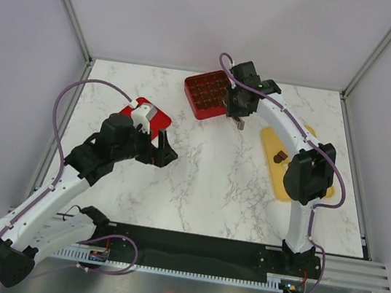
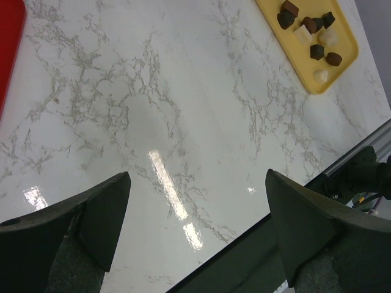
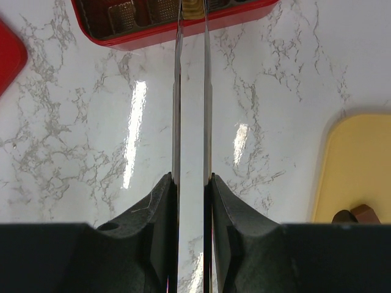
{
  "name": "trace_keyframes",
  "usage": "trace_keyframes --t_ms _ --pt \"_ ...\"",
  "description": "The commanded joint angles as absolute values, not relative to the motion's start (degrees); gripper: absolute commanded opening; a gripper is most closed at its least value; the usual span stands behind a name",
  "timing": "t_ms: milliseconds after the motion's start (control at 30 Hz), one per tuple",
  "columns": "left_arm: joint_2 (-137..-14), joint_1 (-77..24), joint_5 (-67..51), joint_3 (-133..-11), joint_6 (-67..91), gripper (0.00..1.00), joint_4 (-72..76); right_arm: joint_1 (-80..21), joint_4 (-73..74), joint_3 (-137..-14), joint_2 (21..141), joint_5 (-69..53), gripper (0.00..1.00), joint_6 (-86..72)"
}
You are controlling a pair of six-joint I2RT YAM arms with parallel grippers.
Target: Pack the chocolate
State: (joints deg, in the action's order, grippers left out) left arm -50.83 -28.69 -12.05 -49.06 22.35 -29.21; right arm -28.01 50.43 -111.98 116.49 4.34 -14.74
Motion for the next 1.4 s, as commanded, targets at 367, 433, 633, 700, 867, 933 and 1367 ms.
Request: trace_keyframes --t_ms 367,433,633,700,867,933,1367 --pt "-47.55 -28.48 -10.02 -47.37 19.16 1.00 -26.72 -28.04 48.52 -116.98 119.62 8.35 0.32 -12.13" --pt "-47.46 -28.48 -9.84 -47.37 19.07 1.00 -26.63 -28.04 48.52 -117.51 119.88 8.26 0.32 -11.95" --pt "-47.46 -28.48 -9.41 -47.29 19.07 1.00 -26.72 -27.95 48.60 -118.39 120.76 8.53 0.34 -12.13" --pt "-47.37 -28.48 -9.32 -47.29 19.07 1.00 -26.63 -28.04 48.52 -118.56 120.94 8.35 0.36 -12.22" --pt "-47.46 -28.48 -9.23 -47.29 19.07 1.00 -26.72 -28.04 48.60 -118.65 120.50 8.44 0.40 -12.13" --pt "-47.37 -28.48 -9.23 -47.29 18.99 1.00 -26.72 -28.04 48.69 -119.00 120.32 8.96 0.41 -12.13" --pt "-46.85 -28.48 -9.58 -47.29 19.07 1.00 -26.98 -28.12 51.15 -123.04 120.24 9.84 0.47 -12.30"
